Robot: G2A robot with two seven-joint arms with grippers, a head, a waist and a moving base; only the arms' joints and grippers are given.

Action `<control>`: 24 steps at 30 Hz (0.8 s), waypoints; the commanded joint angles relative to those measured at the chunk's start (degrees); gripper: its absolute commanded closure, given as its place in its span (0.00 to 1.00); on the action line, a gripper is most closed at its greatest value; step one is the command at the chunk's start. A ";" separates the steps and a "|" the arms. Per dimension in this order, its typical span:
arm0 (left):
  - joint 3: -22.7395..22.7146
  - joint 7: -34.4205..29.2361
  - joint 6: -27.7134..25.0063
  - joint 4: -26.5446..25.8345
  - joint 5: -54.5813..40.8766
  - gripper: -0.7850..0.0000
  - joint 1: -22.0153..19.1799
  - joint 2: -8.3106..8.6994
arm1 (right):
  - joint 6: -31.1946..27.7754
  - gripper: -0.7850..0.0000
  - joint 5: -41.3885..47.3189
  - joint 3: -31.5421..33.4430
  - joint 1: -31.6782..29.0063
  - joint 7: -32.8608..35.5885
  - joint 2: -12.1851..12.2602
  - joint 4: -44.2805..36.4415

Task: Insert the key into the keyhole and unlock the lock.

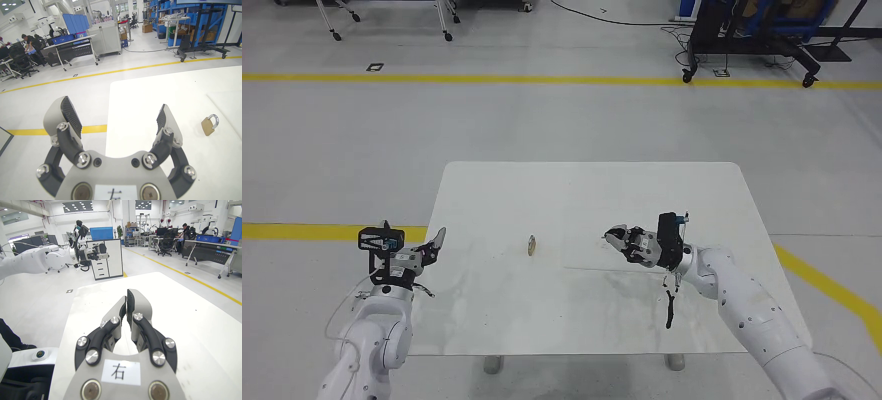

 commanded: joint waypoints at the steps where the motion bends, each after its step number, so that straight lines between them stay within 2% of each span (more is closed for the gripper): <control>1: 0.47 1.03 -1.28 -0.99 -2.55 0.00 0.71 -0.22 | 0.00 1.00 0.00 0.00 0.00 0.00 0.00 0.00; 3: 0.13 -1.11 -6.01 -2.07 -12.06 0.00 1.06 -0.40 | 0.00 1.00 0.00 0.00 0.00 0.00 0.00 0.00; 5: 0.37 -5.84 -11.94 -2.53 -22.51 0.00 0.20 -0.48 | 0.00 1.00 0.00 0.00 0.00 0.00 0.00 0.00; 8: 1.91 -18.82 -20.57 -0.68 -42.32 0.00 -3.65 -0.45 | 0.00 1.00 0.00 0.00 0.00 0.00 0.00 0.00; 11: 5.14 -31.28 -23.22 2.15 -53.34 0.00 -9.90 -0.33 | 0.00 1.00 0.00 0.00 0.00 0.00 0.00 0.00; 14: 10.01 -39.44 -22.36 5.00 -58.73 0.00 -15.91 -0.56 | 0.00 1.00 0.00 0.00 0.00 0.00 0.00 0.00; 16: 12.29 -42.65 -20.02 6.16 -57.16 0.00 -18.94 -0.64 | 0.00 1.00 0.00 0.00 0.00 0.00 0.00 0.00; 24: 12.29 -42.65 -20.02 6.16 -57.16 0.00 -18.94 -0.64 | 0.00 1.00 0.00 0.00 0.00 0.00 0.00 0.00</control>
